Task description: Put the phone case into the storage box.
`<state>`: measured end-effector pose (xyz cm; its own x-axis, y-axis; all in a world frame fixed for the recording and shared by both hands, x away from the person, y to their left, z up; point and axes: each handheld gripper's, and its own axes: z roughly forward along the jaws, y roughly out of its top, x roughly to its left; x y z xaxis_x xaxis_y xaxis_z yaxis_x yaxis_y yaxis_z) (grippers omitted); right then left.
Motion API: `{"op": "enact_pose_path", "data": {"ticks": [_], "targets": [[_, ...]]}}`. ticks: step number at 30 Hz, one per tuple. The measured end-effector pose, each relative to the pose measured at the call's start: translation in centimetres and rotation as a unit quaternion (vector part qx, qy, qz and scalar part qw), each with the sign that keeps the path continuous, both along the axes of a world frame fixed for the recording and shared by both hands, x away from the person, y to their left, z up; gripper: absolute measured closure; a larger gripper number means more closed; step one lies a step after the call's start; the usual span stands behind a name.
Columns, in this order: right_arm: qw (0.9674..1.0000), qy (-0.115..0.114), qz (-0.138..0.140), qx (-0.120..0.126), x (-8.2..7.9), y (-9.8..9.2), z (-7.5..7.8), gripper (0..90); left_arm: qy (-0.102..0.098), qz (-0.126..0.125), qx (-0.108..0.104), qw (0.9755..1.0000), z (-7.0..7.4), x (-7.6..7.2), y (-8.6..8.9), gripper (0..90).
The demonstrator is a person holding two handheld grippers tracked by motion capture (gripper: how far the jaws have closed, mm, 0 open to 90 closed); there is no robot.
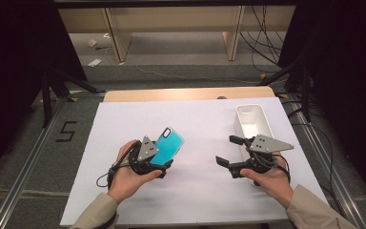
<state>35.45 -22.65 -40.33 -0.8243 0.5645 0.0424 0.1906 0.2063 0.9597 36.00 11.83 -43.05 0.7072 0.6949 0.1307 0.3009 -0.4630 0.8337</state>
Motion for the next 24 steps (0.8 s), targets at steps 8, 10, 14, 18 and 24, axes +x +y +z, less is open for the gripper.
{"op": "enact_pose_path", "data": {"ticks": [8,10,14,18,24], "targets": [[1.0,-0.001,0.001,0.002,0.5,0.7,0.3,13.7,-0.002,-0.004,0.001,1.0,-0.1,-0.2,-0.5,16.2],[1.0,-0.001,0.001,0.004,0.6,0.8,0.4,13.8,-0.002,-0.005,0.002,1.0,-0.1,-0.3,-0.6,16.2],[1.0,0.001,-0.001,0.005,0.9,1.1,0.5,13.9,-0.004,-0.008,0.001,1.0,-0.1,-0.5,-0.9,16.2],[1.0,0.0,-0.003,0.005,1.1,1.3,0.6,14.2,-0.006,-0.009,-0.002,0.9999,-0.2,-0.6,-1.2,16.2],[1.0,0.002,-0.002,0.004,1.5,1.9,0.7,14.4,-0.008,-0.013,-0.002,0.9999,-0.2,-0.8,-1.7,16.2]]}}
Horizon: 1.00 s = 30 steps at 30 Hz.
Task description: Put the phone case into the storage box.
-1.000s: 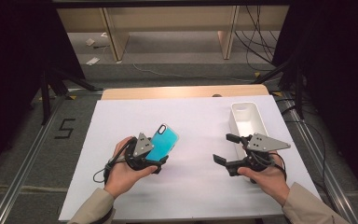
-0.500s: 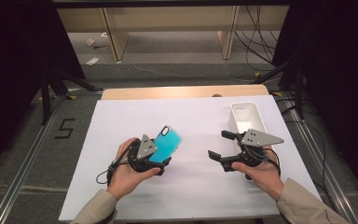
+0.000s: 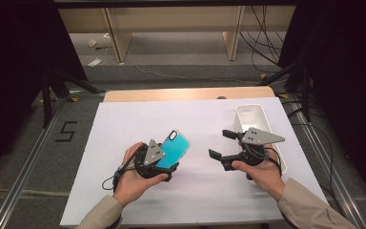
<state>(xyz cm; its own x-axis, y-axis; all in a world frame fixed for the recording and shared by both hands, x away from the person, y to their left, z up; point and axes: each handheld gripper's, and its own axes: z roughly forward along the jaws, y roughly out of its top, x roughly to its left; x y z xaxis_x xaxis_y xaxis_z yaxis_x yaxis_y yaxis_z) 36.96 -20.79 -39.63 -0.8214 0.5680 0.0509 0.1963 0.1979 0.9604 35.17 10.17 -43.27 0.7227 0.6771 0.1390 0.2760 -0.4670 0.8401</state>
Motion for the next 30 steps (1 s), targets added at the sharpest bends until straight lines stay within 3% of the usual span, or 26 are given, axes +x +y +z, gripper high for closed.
{"op": "enact_pose_path", "data": {"ticks": [30], "targets": [[1.0,0.003,0.007,0.001,1.1,2.3,0.6,15.0,-0.006,-0.023,0.005,0.9997,-0.2,-0.8,-2.4,16.2]]}}
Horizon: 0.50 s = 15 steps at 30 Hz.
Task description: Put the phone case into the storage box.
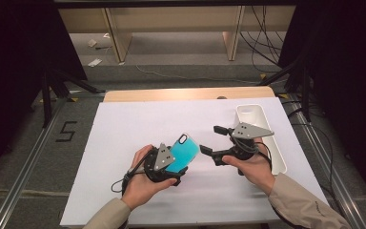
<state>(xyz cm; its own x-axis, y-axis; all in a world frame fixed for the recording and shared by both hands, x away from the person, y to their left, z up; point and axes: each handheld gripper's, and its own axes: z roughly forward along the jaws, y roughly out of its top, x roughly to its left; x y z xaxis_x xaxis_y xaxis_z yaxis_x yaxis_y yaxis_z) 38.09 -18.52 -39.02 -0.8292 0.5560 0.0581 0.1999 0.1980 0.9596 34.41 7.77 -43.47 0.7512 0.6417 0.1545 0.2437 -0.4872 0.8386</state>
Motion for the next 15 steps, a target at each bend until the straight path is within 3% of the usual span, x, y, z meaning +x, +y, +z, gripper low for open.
{"op": "enact_pose_path", "data": {"ticks": [15], "targets": [[1.0,0.006,0.007,-0.002,0.4,1.0,-0.1,15.1,-0.003,-0.008,-0.002,1.0,-0.1,-0.4,-1.3,16.2]]}}
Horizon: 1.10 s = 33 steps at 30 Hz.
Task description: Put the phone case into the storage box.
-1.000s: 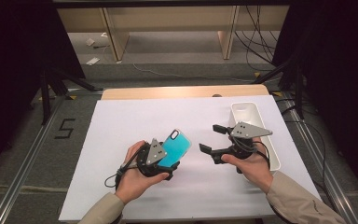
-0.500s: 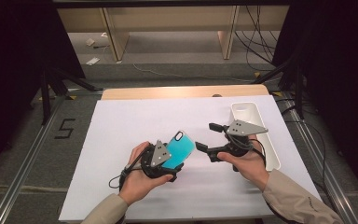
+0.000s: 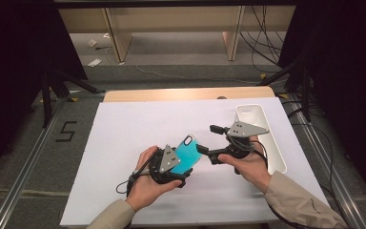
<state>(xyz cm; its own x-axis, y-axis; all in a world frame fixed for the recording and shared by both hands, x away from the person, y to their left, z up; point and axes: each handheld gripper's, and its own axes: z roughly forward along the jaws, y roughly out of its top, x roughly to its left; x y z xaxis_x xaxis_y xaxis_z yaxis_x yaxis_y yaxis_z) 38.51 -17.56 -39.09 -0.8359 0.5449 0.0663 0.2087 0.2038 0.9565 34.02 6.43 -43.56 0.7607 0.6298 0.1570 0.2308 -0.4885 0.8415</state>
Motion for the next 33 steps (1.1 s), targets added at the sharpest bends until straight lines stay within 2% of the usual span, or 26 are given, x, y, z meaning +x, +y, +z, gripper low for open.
{"op": "enact_pose_path", "data": {"ticks": [11,17,20,24,28,33], "targets": [[0.9999,0.012,0.0,-0.008,0.3,0.9,-0.5,18.2,-0.001,-0.006,0.001,1.0,0.1,-0.3,-0.9,16.2],[0.9997,0.021,0.0,-0.009,0.5,1.2,-0.7,23.0,-0.011,-0.011,0.002,0.9999,0.2,-0.3,-1.4,16.2],[0.9996,0.027,-0.003,-0.01,0.6,1.3,-0.9,25.8,-0.004,-0.008,-0.003,1.0,0.2,-0.4,-1.5,16.2],[0.9993,0.037,-0.007,-0.01,0.7,1.4,-1.1,31.9,-0.001,-0.009,-0.004,1.0,0.2,-0.4,-1.5,16.2],[0.999,0.044,-0.007,-0.007,0.8,1.5,-1.2,42.6,-0.002,-0.01,-0.005,0.9999,0.2,-0.4,-1.6,16.2],[0.9988,0.048,-0.005,-0.009,0.8,1.6,-1.3,50.2,-0.003,-0.009,-0.005,0.9999,0.3,-0.4,-1.6,16.2]]}}
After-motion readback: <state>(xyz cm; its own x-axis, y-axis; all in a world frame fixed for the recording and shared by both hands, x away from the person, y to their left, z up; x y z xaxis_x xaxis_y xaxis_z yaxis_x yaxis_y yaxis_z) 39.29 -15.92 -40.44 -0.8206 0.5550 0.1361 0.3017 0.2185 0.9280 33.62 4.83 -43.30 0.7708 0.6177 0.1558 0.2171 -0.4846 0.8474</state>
